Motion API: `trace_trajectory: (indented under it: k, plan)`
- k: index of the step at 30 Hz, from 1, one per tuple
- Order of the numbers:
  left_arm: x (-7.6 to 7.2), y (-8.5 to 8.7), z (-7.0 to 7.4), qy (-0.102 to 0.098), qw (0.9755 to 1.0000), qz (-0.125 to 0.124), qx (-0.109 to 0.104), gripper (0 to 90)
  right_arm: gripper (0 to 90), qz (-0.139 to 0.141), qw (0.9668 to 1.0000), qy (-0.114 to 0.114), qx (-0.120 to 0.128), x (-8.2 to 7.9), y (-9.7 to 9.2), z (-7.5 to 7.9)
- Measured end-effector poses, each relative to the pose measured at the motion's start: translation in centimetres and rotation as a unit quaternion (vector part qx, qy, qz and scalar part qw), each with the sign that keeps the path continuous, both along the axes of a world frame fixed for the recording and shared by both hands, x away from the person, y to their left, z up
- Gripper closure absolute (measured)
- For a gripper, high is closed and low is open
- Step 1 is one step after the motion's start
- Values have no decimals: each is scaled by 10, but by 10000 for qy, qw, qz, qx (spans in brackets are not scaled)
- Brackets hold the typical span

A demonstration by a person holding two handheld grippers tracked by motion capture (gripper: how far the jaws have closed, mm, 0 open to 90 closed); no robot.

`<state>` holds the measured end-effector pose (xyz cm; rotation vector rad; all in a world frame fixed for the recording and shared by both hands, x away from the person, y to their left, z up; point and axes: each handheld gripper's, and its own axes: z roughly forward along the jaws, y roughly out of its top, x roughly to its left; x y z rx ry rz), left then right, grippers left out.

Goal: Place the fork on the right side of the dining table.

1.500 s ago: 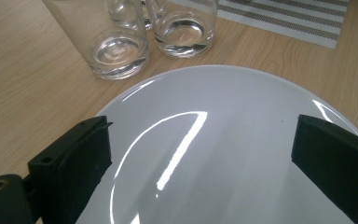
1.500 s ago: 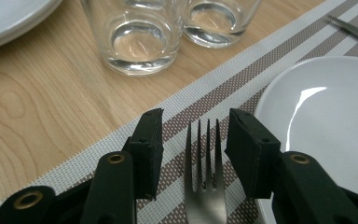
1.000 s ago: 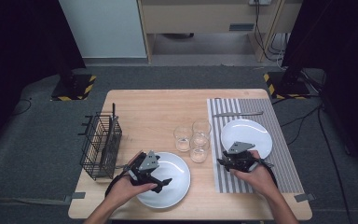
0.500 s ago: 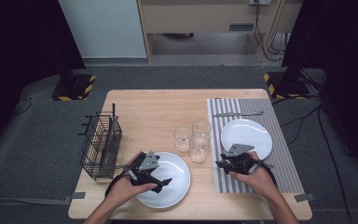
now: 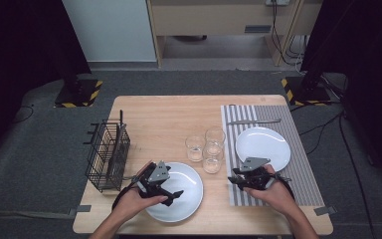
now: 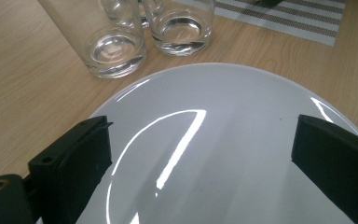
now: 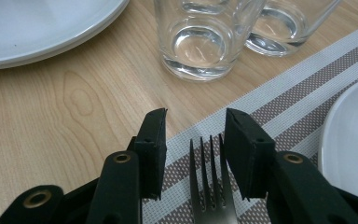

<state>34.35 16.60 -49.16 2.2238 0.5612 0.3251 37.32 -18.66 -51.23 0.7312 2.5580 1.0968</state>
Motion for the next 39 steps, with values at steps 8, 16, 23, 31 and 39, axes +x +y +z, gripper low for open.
trace_trajectory:
  k: [8, 16, 23, 31, 39]
  plan:
    - [0, -1, 0, 4, 10000, -7, -1, 41, 550, -101, 9999, 9, 38, 1, -1, 0]
    - [0, 0, 0, -1, 10000, -6, -8, 41, 542, -82, 9999, 60, 16, 2, 1, -2]
    - [-1, -1, 0, 6, 10000, -12, -14, 41, 551, 13, 10000, 81, 24, -1, 2, -1]
    - [0, -1, 0, -2, 10000, -13, -2, 41, 549, 75, 9999, 111, 57, -5, 2, -2]
    - [0, 0, 0, -3, 10000, -15, 3, 41, 456, -199, 9997, -49, 145, -10, -11, 3]
